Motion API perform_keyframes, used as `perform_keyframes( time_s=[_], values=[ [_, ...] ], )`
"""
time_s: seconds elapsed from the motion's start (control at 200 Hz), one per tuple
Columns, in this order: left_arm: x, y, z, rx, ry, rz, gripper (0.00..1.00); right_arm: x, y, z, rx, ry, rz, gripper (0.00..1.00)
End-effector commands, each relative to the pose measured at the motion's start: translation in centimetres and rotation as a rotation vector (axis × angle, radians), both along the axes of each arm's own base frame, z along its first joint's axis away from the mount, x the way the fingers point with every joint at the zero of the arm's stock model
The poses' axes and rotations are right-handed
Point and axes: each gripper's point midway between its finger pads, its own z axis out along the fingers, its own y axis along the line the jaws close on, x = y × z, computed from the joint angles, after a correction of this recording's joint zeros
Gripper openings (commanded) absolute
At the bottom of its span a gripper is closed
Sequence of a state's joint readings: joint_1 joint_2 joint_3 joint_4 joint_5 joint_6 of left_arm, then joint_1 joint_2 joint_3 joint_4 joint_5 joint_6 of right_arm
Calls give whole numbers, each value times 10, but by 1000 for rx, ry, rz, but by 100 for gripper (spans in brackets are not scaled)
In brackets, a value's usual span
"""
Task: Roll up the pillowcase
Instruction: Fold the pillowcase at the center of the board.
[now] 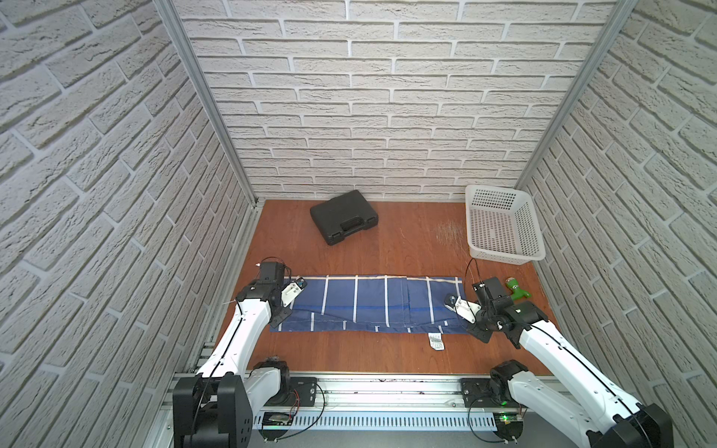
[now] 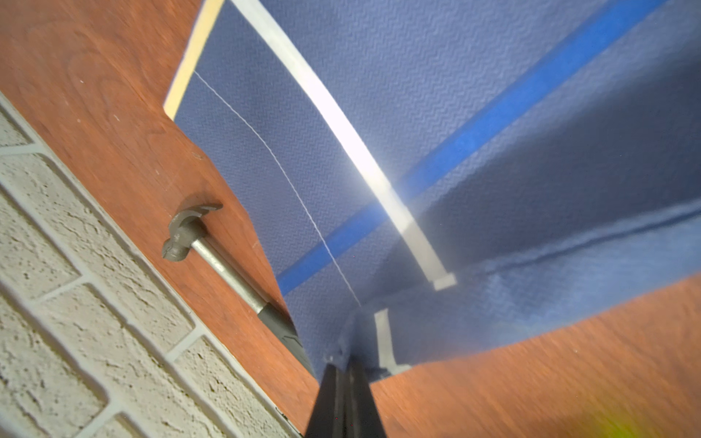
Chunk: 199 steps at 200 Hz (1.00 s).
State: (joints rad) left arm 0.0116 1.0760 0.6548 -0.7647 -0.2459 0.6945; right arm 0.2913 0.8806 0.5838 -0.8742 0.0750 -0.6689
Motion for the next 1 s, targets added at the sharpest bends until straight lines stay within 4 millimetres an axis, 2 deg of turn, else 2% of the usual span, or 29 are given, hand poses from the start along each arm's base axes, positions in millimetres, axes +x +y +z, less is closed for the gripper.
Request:
perform_keyframes(
  time_s=[0.0, 0.145, 0.185, 0.23, 0.265, 0.435, 0.54, 0.705, 0.77, 0.835, 0.99],
  values=[
    [-4, 0, -2, 0, 26, 15, 0, -4, -3, -1, -46, 14, 35, 9],
    [-5, -3, -3, -17, 34, 11, 0, 2, -4, 0, -67, -2, 50, 12],
    [-7, -3, -3, -13, 36, 12, 2, 1, -1, 0, -59, 6, 60, 19],
    [-8, -2, -3, -10, 36, 13, 6, -2, -2, -1, -71, 24, 73, 35],
    [-8, -2, -2, -5, 32, 10, 9, -4, -5, -1, -89, 32, 80, 41],
    [-13, 3, 2, 25, 17, 6, 29, -4, -11, 9, -129, 18, 89, 47],
    [-19, 8, 4, 49, 23, 16, 34, 1, -6, 22, -104, -6, 91, 52],
    [-15, 11, 23, 56, -8, 38, 40, 21, 25, 42, 44, -77, 139, 56],
    [-12, 5, 31, 14, -26, 37, 44, 28, 39, 44, 105, -74, 143, 57],
    [-8, -12, 35, -67, -45, -2, 47, 32, 48, 37, 112, -52, 165, 57],
    [-4, -40, 22, -162, 7, -86, 48, 31, 55, 10, 46, -8, 228, 58]
  ],
)
